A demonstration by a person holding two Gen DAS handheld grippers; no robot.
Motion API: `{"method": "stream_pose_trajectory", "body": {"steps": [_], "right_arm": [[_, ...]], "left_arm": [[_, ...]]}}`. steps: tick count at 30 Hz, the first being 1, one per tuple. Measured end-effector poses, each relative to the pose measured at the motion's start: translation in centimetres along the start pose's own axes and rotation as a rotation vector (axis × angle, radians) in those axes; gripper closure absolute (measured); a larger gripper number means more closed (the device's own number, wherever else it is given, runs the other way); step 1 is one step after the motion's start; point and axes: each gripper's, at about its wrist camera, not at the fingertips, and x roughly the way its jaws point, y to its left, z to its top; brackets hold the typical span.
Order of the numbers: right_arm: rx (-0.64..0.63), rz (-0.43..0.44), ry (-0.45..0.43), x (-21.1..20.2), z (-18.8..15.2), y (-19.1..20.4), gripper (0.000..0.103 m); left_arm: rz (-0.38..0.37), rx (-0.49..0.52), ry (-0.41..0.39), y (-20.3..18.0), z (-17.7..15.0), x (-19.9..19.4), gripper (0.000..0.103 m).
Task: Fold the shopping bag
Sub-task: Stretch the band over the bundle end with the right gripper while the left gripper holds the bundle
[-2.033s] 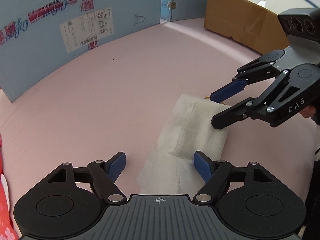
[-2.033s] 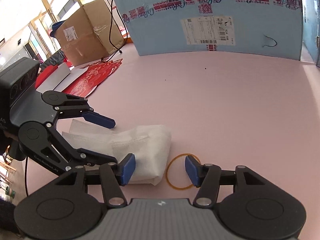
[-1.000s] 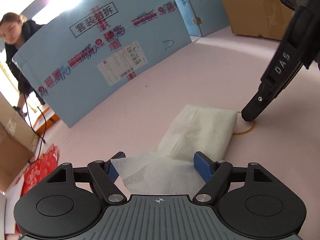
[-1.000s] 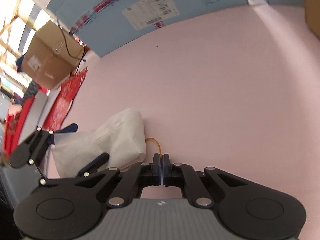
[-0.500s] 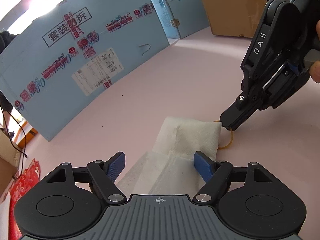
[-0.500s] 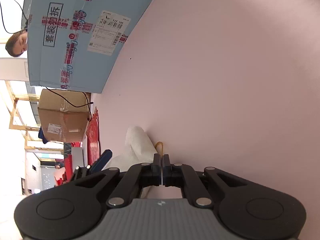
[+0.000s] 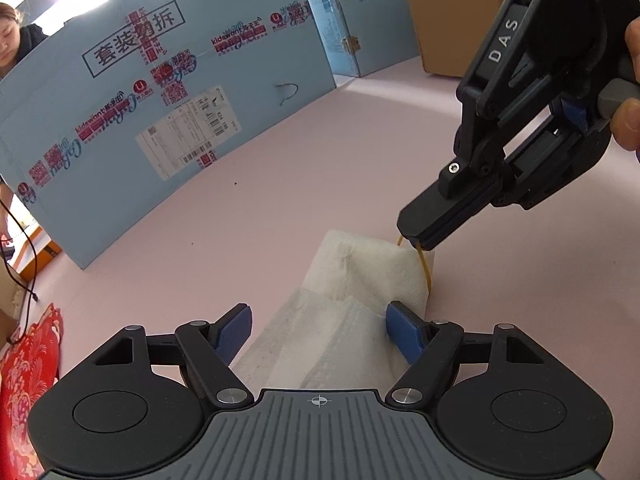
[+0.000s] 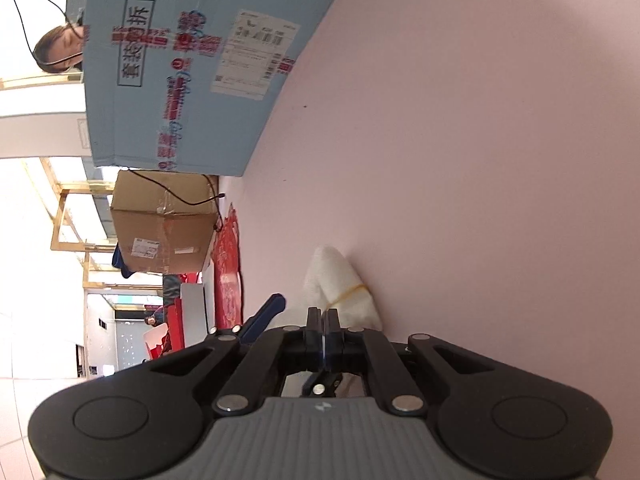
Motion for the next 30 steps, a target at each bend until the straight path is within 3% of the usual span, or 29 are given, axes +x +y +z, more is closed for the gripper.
{"method": "stream_pose_trajectory", "body": {"steps": [7,12,15,18,21,25,30], "right_arm": [[-0.103,-0.070,0.036,2.0,1.7,1.8,0.102],[-0.286,-0.222,-0.003,-1.0,1.4,4.0,0.086],[-0.322,-0.319,0.007,-1.9,0.9,3.7,0.068],[-0.353,-0.365,0.037,-1.5,0.4,3.3,0.065],[-0.353,-0.354,0.079,-0.6,0.0,2.6,0.065],[-0.251,-0.255,0.059,-0.3,0.1,1.3,0.065],[-0.151,-0.186,0.034,-0.4,0.1,0.1,0.078]], "left_arm": [[-0.010,-0.008,-0.004,0.2,-0.2,0.0,0.029],[-0.009,-0.024,-0.007,0.2,-0.4,0.0,0.029],[-0.012,-0.030,-0.001,0.3,-0.4,0.0,0.029],[0.004,-0.030,0.016,0.1,-0.2,0.1,0.028],[0.002,-0.049,0.026,0.4,-0.3,0.2,0.027],[-0.010,-0.103,0.038,1.0,-0.5,0.4,0.026],[-0.022,-0.136,0.040,1.6,-0.7,0.4,0.026]]}}
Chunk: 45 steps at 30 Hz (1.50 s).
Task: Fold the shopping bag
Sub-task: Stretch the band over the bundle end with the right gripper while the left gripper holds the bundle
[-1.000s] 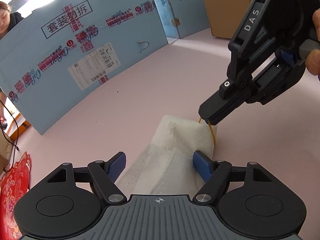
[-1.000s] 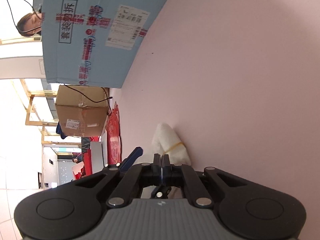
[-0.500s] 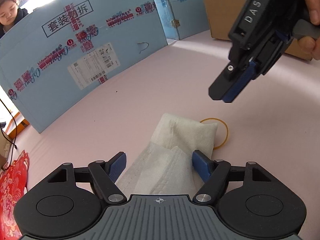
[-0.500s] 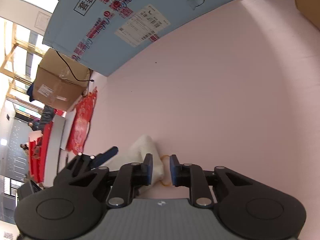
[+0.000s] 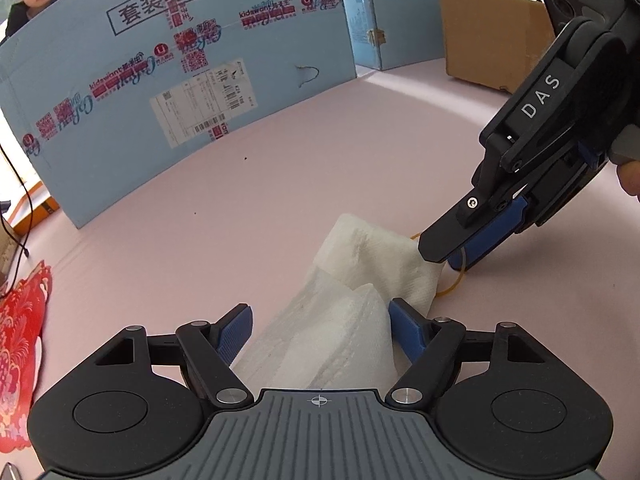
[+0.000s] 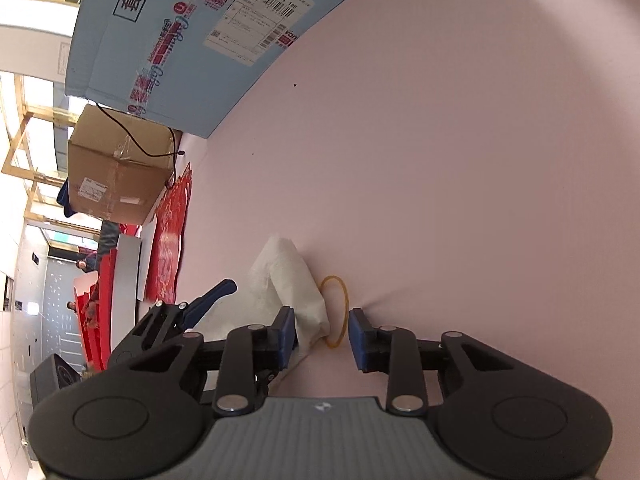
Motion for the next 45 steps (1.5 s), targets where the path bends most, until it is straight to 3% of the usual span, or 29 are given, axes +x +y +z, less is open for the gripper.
{"method": "stream_pose_trajectory", "body": {"steps": [5,8,15,22,25,29,34,38,42,44,45], "right_arm": [[0.095,0.051,-0.045,-1.1,0.2,-1.9,0.098],[0.128,0.135,-0.035,-1.0,-0.2,-2.1,0.100],[0.132,0.195,-0.009,0.5,-0.1,-0.8,0.102],[0.083,0.168,-0.029,2.8,2.7,1.4,0.101],[-0.038,0.084,-0.041,1.2,2.8,3.1,0.093],[-0.157,-0.054,-0.050,-1.4,2.2,3.7,0.071],[-0.215,-0.175,0.003,-0.7,1.1,3.1,0.066],[-0.244,-0.155,0.023,-0.1,0.2,3.6,0.064],[-0.194,-0.090,0.034,0.6,0.0,3.4,0.066],[-0.123,-0.046,0.014,0.7,0.1,2.5,0.086],[-0.091,-0.023,0.010,0.6,0.1,2.0,0.086]], "left_arm": [[0.018,0.012,0.001,-0.3,0.0,-0.2,0.026],[0.031,0.022,0.001,-0.5,0.1,-0.3,0.026],[0.047,0.043,-0.002,-0.9,0.2,-0.5,0.027],[0.028,0.008,0.003,-0.5,0.1,-0.6,0.027],[0.025,0.003,0.004,-0.5,0.2,-0.6,0.027],[0.017,-0.006,0.001,-0.5,0.1,-0.4,0.026],[0.013,-0.004,-0.001,-0.7,0.1,-0.4,0.026],[0.016,-0.021,-0.008,-0.6,-0.1,-0.4,0.026],[-0.001,-0.053,-0.009,-0.3,-0.2,-0.3,0.026],[0.000,-0.052,-0.008,-0.3,-0.1,-0.3,0.026],[0.001,-0.052,-0.008,-0.3,-0.1,-0.3,0.026]]}}
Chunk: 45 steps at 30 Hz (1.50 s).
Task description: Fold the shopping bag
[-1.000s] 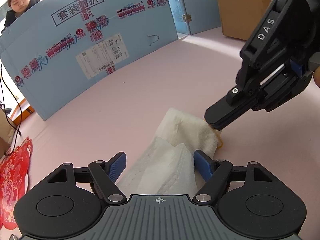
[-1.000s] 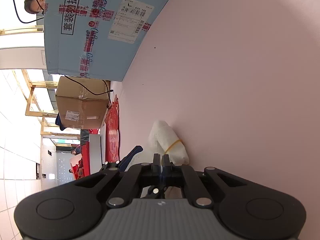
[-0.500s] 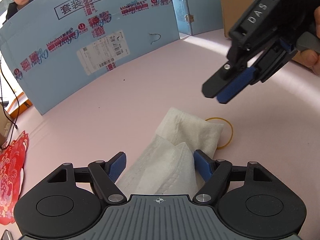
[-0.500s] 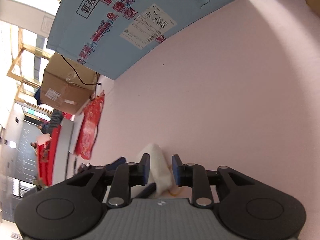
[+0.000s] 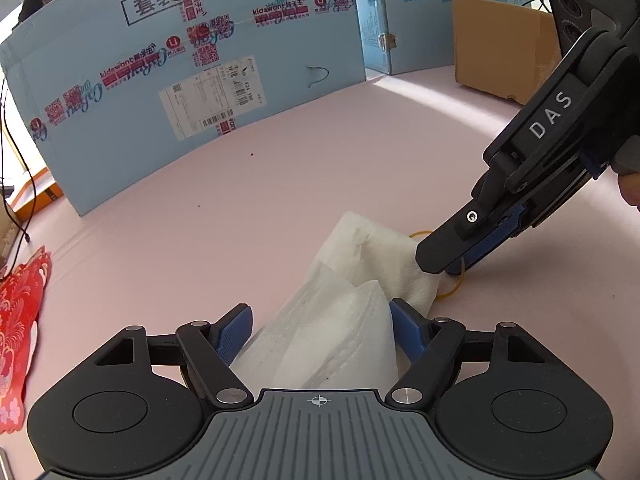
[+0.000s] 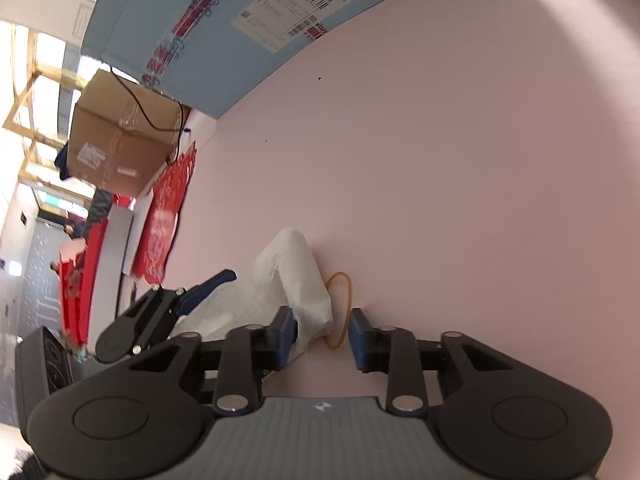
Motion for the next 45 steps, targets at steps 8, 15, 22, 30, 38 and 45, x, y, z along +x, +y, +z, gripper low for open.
{"method": "stream_pose_trajectory", "body": {"steps": [8,15,22,30,38,45], "right_arm": [[0.223,0.181,-0.057,-0.8,-0.9,-3.6,0.087],[0.260,0.216,-0.081,-0.3,-0.2,-4.5,0.086],[0.284,0.284,-0.071,0.2,-0.5,-4.8,0.102],[0.371,0.363,-0.059,1.9,-1.0,-4.6,0.102],[0.271,0.281,-0.019,4.3,2.5,-2.0,0.101],[0.154,0.180,0.032,5.9,6.1,-0.2,0.100]], "left_arm": [[0.002,-0.004,0.005,0.0,0.1,0.0,0.026],[0.005,0.000,0.007,0.0,0.2,-0.1,0.026],[0.012,0.003,0.006,-0.1,0.3,-0.1,0.026],[0.022,0.015,0.009,-0.3,0.4,-0.3,0.026],[0.008,0.020,0.012,0.1,0.5,-0.4,0.026],[0.001,0.032,0.003,0.1,0.4,-0.4,0.026]]}}
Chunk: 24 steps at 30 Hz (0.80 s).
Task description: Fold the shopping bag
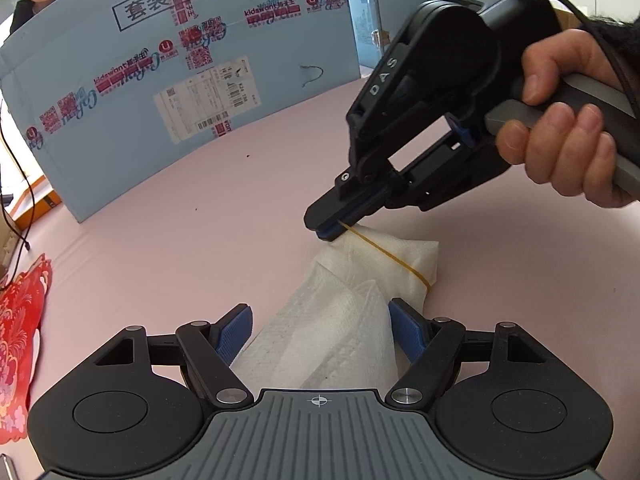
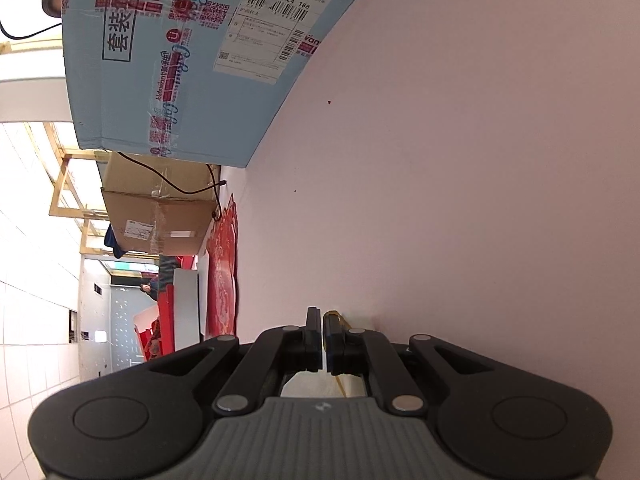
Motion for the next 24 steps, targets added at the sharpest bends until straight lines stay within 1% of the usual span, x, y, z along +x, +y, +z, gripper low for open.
{"method": "stream_pose_trajectory", "body": {"steps": [3,4,5,8,12,15,17,18,19,21,22,23,24], "right_arm": [[-0.066,-0.045,0.066,1.6,1.1,0.8,0.100],[-0.078,-0.053,0.077,2.0,1.3,1.0,0.097],[-0.096,-0.065,0.105,2.7,1.8,1.3,0.097],[-0.162,-0.077,0.175,4.2,2.5,2.4,0.097],[-0.263,-0.105,0.275,5.8,2.6,4.5,0.097],[-0.349,-0.115,0.368,7.4,1.7,6.2,0.096],[-0.416,-0.111,0.419,8.5,1.1,7.5,0.094],[-0.425,-0.111,0.435,8.9,1.1,7.9,0.088],[-0.446,-0.115,0.455,9.3,1.0,8.5,0.087],[-0.484,-0.110,0.485,9.1,0.9,9.0,0.087],[-0.494,-0.088,0.506,8.8,1.1,9.2,0.087],[-0.494,-0.064,0.524,8.3,1.2,9.3,0.087],[-0.495,-0.070,0.526,7.9,1.3,9.2,0.087]], "left_arm": [[-0.010,-0.005,-0.003,0.2,-0.1,0.0,0.026],[-0.015,-0.008,-0.004,0.2,-0.1,0.1,0.026],[-0.018,-0.010,-0.005,0.3,-0.1,0.1,0.026],[-0.038,-0.026,-0.005,0.6,-0.2,0.2,0.026],[-0.057,-0.036,-0.008,0.9,-0.3,0.4,0.026],[-0.066,-0.056,-0.013,1.1,-0.5,0.4,0.026],[-0.070,-0.070,-0.018,1.2,-0.7,0.4,0.026],[-0.072,-0.084,-0.023,1.3,-0.8,0.4,0.026],[-0.074,-0.091,-0.035,1.3,-1.1,0.3,0.027],[-0.084,-0.117,-0.056,1.5,-1.5,0.2,0.027],[-0.090,-0.127,-0.061,1.7,-1.6,0.2,0.028],[-0.105,-0.138,-0.058,1.9,-1.5,0.3,0.028],[-0.121,-0.149,-0.054,2.2,-1.5,0.3,0.029]]}}
